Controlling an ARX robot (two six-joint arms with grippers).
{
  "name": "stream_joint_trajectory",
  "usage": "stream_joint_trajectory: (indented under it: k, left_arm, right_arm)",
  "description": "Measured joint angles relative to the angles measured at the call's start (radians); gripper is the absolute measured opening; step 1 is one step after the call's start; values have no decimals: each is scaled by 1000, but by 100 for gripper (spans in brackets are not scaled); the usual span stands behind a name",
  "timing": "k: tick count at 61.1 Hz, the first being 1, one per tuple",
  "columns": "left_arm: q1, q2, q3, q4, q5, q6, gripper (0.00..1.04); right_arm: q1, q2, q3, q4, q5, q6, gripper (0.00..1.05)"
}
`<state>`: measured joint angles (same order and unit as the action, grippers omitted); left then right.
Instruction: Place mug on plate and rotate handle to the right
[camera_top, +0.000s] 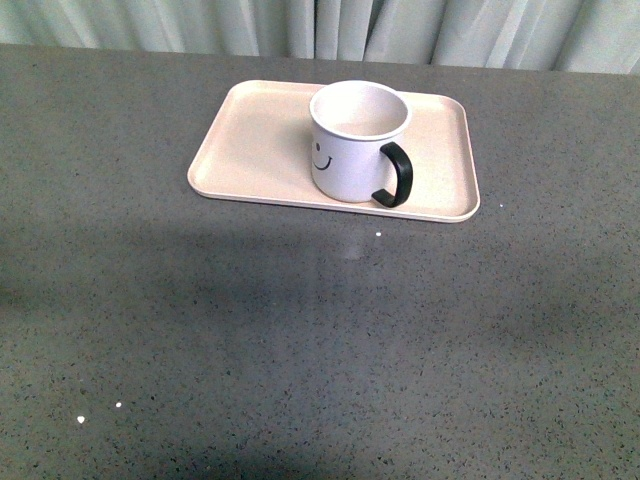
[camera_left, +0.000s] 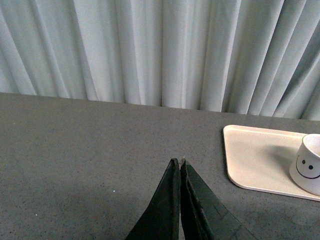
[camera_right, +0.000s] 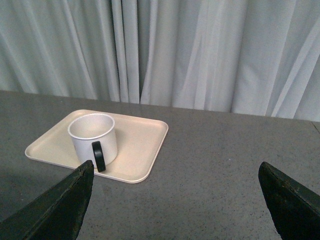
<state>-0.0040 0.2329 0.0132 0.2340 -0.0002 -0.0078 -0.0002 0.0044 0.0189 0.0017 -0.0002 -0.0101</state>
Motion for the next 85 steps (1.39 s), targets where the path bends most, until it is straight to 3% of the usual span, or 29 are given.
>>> stream_joint_trajectory:
  k: [13, 19, 35, 51, 52, 56, 59, 63, 69, 79, 85]
  left_arm:
    - [0, -61, 0, -61, 0, 0, 1]
    - [0, -188, 0, -219, 0, 0, 1]
    - [1, -216, 0, -234, 0, -1, 2]
    - [1, -216, 0, -234, 0, 0, 47]
    - [1, -216, 0, -234, 0, 0, 51]
    - [1, -216, 0, -234, -2, 0, 62]
    - [2, -216, 0, -234, 2, 0, 71]
    - [1, -216, 0, -234, 0, 0, 81]
    - [1, -216, 0, -234, 0, 1, 97]
    - [1, -216, 0, -234, 0, 3, 95]
    - [1, -216, 0, -234, 1, 3, 95]
  right_arm:
    - [0, 0, 0, 0, 0, 0, 96]
    - [0, 0, 0, 0, 0, 0, 96]
    - [0, 0, 0, 0, 0, 0, 95]
    - [-4, 8, 3, -8, -18, -3, 96]
    - [-12, 21, 10, -27, -43, -12, 95]
    - [-134, 225, 133, -254, -349, -84, 95]
    - [-215, 436, 227, -265, -511, -110, 95]
    - [-251, 654, 346, -190, -588, -124, 95]
    - [-238, 932, 529, -66, -600, -126, 95]
    - [-143, 1329, 803, -10, -544, -96, 96]
    - [-61, 1533, 947, -33, -454, -93, 95]
